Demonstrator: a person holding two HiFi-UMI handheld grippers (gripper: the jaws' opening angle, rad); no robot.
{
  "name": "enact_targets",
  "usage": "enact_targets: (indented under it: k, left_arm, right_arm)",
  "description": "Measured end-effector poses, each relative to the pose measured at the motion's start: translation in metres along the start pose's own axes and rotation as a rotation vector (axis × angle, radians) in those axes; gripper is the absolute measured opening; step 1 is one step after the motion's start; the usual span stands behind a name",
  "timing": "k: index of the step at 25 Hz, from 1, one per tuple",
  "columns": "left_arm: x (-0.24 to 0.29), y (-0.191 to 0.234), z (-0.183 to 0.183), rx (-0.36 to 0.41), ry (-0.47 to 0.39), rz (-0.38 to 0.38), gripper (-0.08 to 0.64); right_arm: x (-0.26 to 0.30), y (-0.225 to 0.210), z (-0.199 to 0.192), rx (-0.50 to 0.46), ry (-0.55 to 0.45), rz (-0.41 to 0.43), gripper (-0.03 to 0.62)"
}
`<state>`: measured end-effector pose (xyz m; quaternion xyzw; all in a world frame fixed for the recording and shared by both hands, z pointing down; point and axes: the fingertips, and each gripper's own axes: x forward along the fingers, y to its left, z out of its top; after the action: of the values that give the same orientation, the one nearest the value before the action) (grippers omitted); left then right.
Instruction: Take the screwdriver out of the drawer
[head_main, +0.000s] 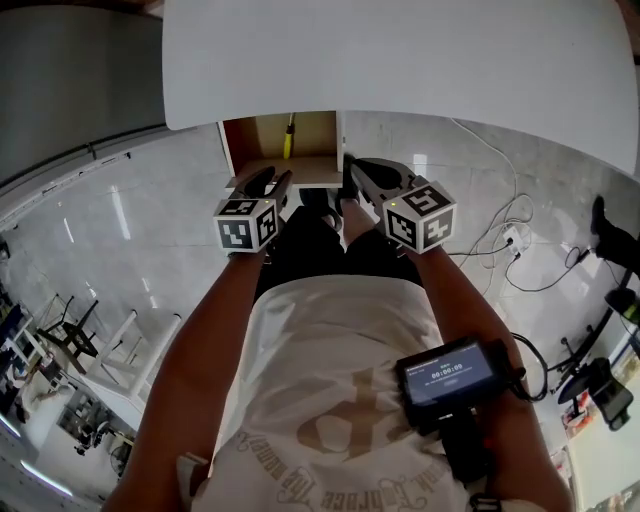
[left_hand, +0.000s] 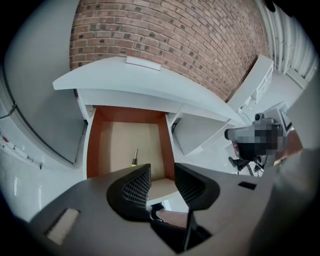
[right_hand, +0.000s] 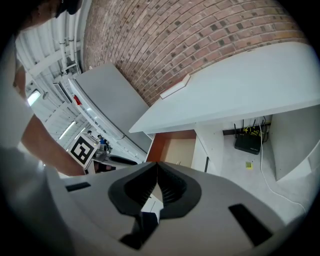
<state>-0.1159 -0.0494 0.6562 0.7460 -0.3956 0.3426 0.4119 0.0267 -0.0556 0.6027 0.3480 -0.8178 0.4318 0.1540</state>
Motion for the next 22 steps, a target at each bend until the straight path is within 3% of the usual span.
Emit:
enact_targets:
  k: [22]
  left_arm:
    - [0.047,0.019,0.015,0.077,0.066,0.024,0.152]
  right_arm:
    - [0.017,-0.022,-0.012,0.025,0.013,0.024,0.006]
